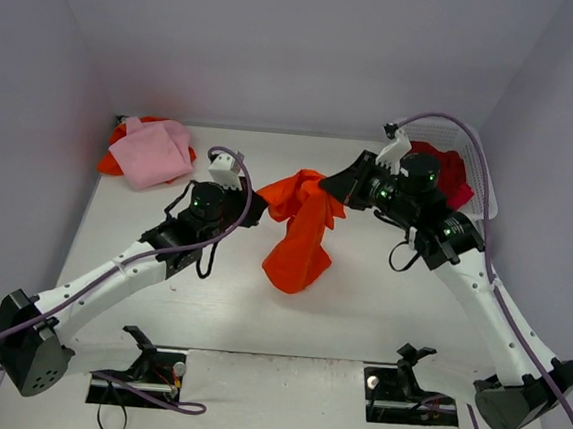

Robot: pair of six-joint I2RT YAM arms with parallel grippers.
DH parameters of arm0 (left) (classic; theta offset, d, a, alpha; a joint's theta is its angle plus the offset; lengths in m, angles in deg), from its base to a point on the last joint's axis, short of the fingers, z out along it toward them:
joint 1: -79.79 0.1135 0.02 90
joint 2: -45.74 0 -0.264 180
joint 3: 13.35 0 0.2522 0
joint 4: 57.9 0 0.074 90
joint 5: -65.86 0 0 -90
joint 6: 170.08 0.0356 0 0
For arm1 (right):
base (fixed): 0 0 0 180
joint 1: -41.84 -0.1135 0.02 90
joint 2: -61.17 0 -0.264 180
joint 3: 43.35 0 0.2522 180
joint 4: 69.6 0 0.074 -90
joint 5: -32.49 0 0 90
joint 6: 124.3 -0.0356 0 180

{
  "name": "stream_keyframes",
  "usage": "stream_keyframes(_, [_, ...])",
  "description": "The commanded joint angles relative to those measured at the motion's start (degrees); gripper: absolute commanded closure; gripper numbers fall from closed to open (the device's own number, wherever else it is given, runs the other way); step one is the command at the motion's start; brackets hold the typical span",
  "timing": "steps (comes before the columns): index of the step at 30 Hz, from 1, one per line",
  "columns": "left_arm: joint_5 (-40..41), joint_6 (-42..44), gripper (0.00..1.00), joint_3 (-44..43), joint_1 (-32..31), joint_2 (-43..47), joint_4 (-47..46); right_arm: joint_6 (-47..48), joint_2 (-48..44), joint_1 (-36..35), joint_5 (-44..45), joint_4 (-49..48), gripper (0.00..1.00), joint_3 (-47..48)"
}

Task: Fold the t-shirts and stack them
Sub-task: Move the tshirt to the center of the board

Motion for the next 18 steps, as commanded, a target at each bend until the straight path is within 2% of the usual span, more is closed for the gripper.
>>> stream_keyframes(1, [3.5, 1.6, 1.0, -2.13, 0.07, 2.97, 0.39, 1.5, -4.13, 0.25, 0.83, -0.75, 1.0, -2.1])
stream_keyframes(8, [9.39, 4.06, 1.0, -7.22, -0.02, 8.24, 9.87, 1.33, -8.0, 0.17, 3.12, 2.87, 1.0, -9.12])
stream_keyframes(10, [10.54, 4.59, 1.0, -8.37, 0.07, 9.47, 11.29, 0.36, -8.44, 0.08, 2.51, 2.78, 0.87, -12.1])
stream_keyframes(11, [11.15, 5.2, 1.0, -9.41, 0.07, 10.61, 12.25, 0.19, -8.53, 0.08, 2.25, 2.78, 0.76, -12.99])
stream_keyframes(12, [11.33, 5.47, 1.0, -9.95, 0.07, 11.06, 12.79, 0.1, -8.53, -0.01, 2.07, 2.69, 0.44, -14.05])
stream_keyframes(13, [11.51, 5.56, 1.0, -10.65, 0.07, 11.41, 13.4, 0.1, -8.44, -0.1, 1.63, 2.69, 0.3, -14.84])
stream_keyframes(15, [11.77, 6.0, 1.0, -12.49, 0.07, 12.03, 15.07, 0.1, -8.79, -0.27, 1.37, 2.69, 0.06, -17.21])
stream_keyframes(18, [11.42, 6.35, 1.0, -14.25, 0.07, 12.55, 16.04, 0.01, -9.67, -0.8, 1.45, 2.43, 0.0, -19.94])
